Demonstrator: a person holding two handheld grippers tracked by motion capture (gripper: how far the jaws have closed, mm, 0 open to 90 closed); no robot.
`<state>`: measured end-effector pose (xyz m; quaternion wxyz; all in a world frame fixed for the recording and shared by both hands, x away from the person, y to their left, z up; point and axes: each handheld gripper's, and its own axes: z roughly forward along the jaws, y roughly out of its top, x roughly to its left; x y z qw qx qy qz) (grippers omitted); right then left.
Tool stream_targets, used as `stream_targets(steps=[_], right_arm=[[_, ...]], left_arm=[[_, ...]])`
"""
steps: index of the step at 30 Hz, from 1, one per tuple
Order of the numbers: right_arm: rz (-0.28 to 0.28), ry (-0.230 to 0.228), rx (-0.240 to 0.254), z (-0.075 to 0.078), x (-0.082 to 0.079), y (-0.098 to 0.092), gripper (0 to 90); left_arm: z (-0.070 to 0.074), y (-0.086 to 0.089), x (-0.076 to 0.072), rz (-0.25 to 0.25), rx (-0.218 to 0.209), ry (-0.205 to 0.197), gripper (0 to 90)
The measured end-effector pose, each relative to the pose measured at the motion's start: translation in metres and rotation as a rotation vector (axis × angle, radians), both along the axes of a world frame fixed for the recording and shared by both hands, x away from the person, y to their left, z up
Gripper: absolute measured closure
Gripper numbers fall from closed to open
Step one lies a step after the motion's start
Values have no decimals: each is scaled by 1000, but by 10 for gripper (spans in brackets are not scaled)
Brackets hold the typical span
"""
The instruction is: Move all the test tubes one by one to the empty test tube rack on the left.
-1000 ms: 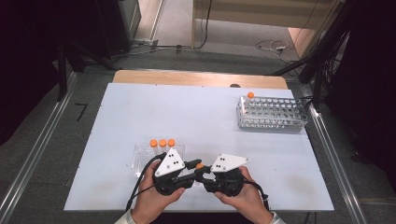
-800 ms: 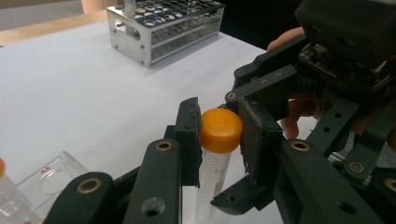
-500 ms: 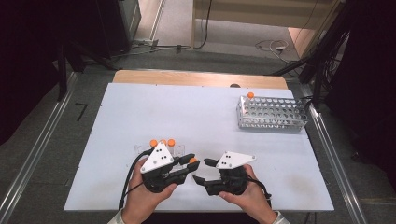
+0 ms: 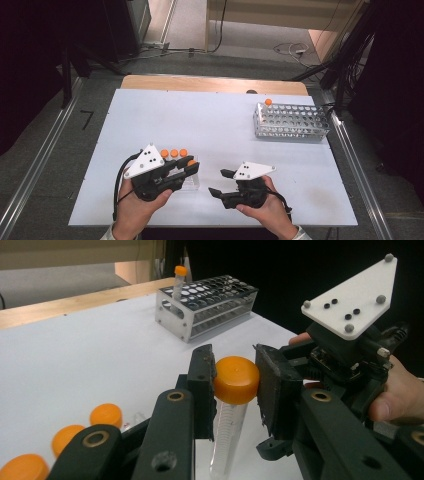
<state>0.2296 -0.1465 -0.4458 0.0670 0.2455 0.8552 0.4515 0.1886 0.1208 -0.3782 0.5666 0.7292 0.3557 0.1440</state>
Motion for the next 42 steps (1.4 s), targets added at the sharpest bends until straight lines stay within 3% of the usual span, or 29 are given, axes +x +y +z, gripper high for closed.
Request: stream_targets(steps=[9,17,23,33,42], right_arm=[[-22,8,-4,-1,4,-5,305],[-27,7,-5,-2,4,-6,306],[-29,9,-5,-2,5,-7,306],[-34,11,-7,-3,5,-8,307],[-32,13,-10,-4,5,-7,307]], left_arm=[[3,23,7,58,13,18,705],[4,45,11,132,2,9,705],[2,57,13,180,18,2,705],[-1,70,19,276,50,-20,705],[-9,74,26,323,74,-30,705]])
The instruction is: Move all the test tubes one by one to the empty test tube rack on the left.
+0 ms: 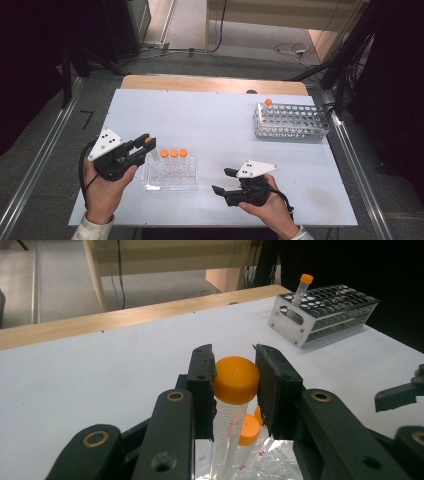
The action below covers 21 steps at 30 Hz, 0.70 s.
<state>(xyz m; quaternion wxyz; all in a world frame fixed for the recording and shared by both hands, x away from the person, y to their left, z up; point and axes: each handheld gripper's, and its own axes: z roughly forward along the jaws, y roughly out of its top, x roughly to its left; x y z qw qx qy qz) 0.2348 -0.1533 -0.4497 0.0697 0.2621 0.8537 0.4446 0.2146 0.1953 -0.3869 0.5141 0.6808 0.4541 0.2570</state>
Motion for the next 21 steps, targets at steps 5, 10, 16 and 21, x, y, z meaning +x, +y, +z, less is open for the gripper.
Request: stream_targets(steps=[5,10,16,21], right_arm=[[1,1,-1,0,0,0,307],[3,1,-1,0,0,0,307],[3,-1,-4,-1,0,0,307],[5,4,-4,-1,-1,0,307]], left_arm=[[-4,0,4,4,-1,1,704],[-8,-3,5,1,10,6,703],[-15,-8,7,-4,33,28,701],[-24,-10,8,-3,38,52,699]])
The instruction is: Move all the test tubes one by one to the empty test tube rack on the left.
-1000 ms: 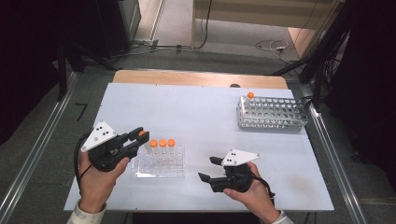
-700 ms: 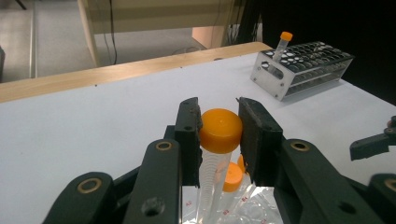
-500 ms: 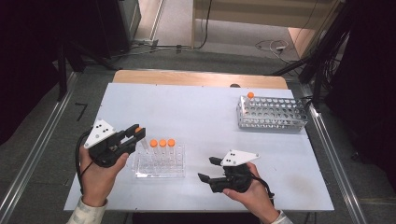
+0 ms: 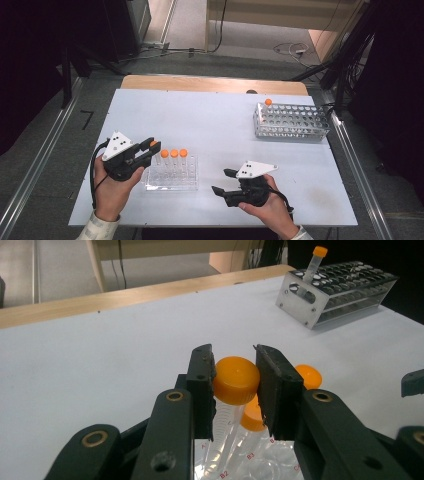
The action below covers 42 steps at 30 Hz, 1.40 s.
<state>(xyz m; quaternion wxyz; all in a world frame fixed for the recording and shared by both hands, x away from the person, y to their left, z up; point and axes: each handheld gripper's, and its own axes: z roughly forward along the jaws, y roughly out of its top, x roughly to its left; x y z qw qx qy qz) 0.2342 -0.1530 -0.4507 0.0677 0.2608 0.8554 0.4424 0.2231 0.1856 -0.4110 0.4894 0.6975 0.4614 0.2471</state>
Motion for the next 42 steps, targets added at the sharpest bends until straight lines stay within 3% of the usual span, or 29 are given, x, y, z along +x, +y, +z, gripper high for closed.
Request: stream_targets(steps=[5,20,23,30,42], right_arm=[[0,-1,1,0,0,0,307],[-8,-2,3,0,2,-2,307],[-29,-7,6,0,5,-5,307],[-105,-18,4,1,19,-19,307],[-284,-70,4,17,62,-48,316]], left_arm=[[-5,-2,0,-1,3,16,695],[-1,0,-3,-6,-56,21,573],[1,-1,-4,-16,-70,25,556],[5,-6,-6,-34,-101,31,415],[8,-7,-7,-37,-101,28,353]])
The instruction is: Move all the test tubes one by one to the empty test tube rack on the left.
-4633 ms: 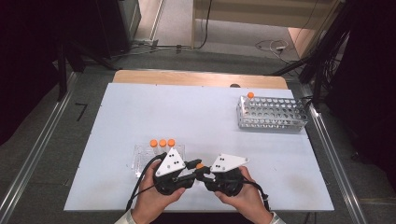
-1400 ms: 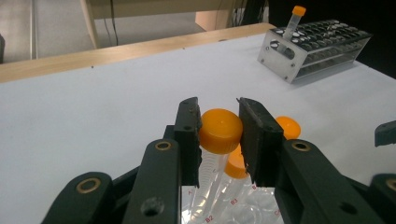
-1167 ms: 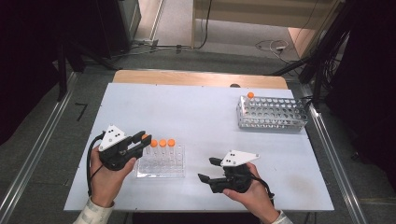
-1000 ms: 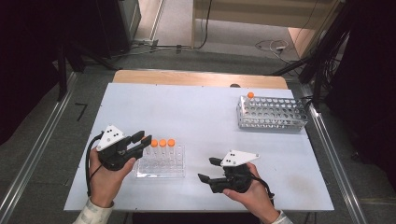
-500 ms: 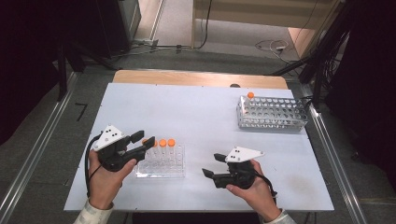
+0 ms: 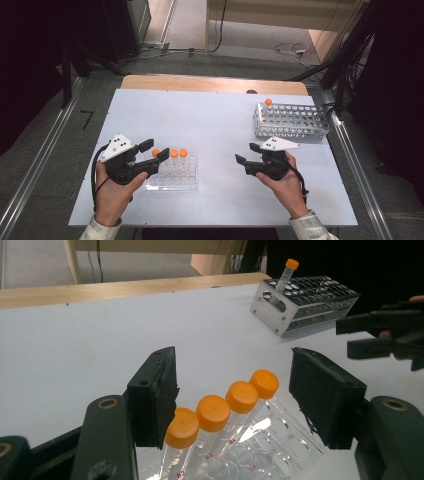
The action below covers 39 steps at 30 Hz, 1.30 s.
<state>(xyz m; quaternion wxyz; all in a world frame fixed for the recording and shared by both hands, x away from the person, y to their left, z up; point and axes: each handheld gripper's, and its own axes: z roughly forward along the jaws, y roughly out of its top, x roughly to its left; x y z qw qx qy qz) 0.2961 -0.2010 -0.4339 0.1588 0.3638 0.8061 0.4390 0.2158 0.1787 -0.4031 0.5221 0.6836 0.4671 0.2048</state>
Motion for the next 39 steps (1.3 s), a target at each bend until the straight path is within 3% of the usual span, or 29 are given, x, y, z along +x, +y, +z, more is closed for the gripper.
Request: stream_targets(steps=[11,24,31,39], right_arm=[[-130,-37,-51,13,47,-25,339],[-258,-35,-79,6,107,-43,435],[-296,-36,-87,6,131,-41,535],[-304,-16,-97,2,146,-36,625]], left_arm=[[1,1,0,4,-3,-7,343],[1,0,0,1,-8,-12,338],[1,2,-1,-1,-7,-11,337],[1,1,0,-8,-7,-10,338]])
